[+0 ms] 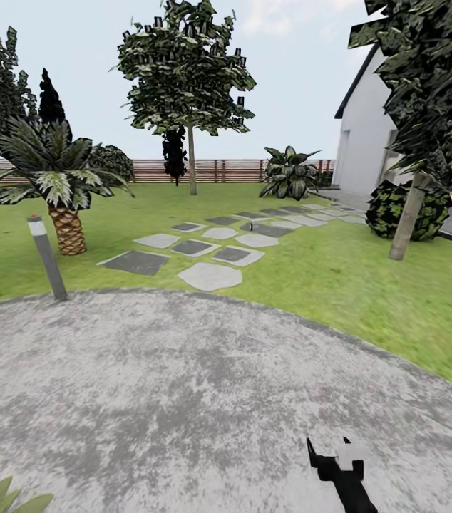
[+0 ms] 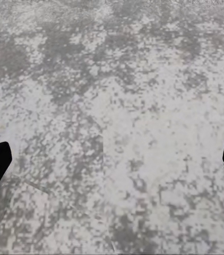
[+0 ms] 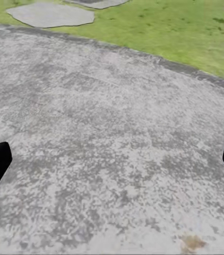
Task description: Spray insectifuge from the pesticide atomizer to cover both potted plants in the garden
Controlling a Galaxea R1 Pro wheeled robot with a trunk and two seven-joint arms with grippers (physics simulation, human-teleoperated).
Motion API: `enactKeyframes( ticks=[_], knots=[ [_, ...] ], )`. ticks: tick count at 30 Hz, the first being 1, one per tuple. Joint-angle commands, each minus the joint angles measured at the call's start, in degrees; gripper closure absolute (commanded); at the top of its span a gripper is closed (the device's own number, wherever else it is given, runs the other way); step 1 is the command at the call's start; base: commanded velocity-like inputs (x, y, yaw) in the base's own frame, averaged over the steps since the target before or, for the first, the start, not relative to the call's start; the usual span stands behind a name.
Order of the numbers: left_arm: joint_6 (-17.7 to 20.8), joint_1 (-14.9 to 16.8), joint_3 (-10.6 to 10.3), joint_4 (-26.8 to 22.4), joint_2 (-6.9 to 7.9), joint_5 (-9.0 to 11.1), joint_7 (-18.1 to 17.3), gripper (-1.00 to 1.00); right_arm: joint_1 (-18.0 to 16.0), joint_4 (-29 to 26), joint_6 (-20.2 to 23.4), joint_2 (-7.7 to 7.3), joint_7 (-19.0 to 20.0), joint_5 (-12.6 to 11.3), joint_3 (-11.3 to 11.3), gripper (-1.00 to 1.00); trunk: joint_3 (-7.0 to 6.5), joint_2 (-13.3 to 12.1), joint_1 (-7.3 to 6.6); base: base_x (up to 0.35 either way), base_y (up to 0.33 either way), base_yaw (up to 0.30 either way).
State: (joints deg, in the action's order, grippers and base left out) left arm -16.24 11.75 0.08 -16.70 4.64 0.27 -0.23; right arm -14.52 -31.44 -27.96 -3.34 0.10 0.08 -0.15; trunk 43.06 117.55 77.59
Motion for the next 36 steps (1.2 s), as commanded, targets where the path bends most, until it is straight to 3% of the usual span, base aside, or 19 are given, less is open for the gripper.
enactKeyframes(
  ticks=[1, 7, 12, 20, 22, 28, 36],
  knots=[
    [-0.2, 0.0, 0.0, 0.1, -0.02, 0.0, 0.0, -1.0, -1.1, -0.4, 1.1, 0.0, 0.0, 0.0, -0.1, -1.0, 0.06, 0.0, 0.03, 0.336, 0.0, 0.0],
    [-0.2, 0.0, 0.0, 0.1, 0.01, 0.0, 0.0, -1.0, -5.8, -4.2, 8.7, -0.18, 0.0, 0.0, -0.2, -1.0, 0.06, 0.0, 0.03, 0.337, 0.0, 0.0],
    [-0.2, 0.0, 0.0, 0.1, 0.02, 0.0, 0.0, -1.0, -7.3, -4.0, 12.5, -0.11, 0.1, 0.1, -0.1, -1.0, 0.06, 0.0, 0.03, 0.337, 0.0, 0.0],
    [-0.2, 0.0, 0.0, 0.1, 0.02, 0.0, 0.0, -1.0, -7.4, 16.4, 11.8, 0.33, 0.2, 0.2, 0.3, -1.0, 0.06, 0.0, 0.03, 0.337, 0.0, 0.0],
    [-0.1, 0.0, -0.1, 0.1, 0.02, -0.1, 0.0, -1.0, -7.4, 24.9, 11.4, 0.74, 0.3, 0.2, 0.3, -1.0, 0.06, 0.0, 0.03, 0.337, 0.0, 0.0],
    [-0.2, 0.0, 0.0, 0.1, 0.02, -0.1, 0.0, -1.0, -7.2, 29.6, 11.4, 1.17, 0.2, 0.3, 0.2, -1.0, 0.06, 0.0, 0.03, 0.336, 0.0, 0.0],
    [-0.2, 0.0, 0.0, 0.1, 0.02, 0.0, 0.0, -1.0, -7.1, 29.9, 11.4, 1.22, 0.2, 0.3, 0.2, -1.0, 0.06, 0.0, 0.03, 0.337, 0.0, 0.0]
  ],
)
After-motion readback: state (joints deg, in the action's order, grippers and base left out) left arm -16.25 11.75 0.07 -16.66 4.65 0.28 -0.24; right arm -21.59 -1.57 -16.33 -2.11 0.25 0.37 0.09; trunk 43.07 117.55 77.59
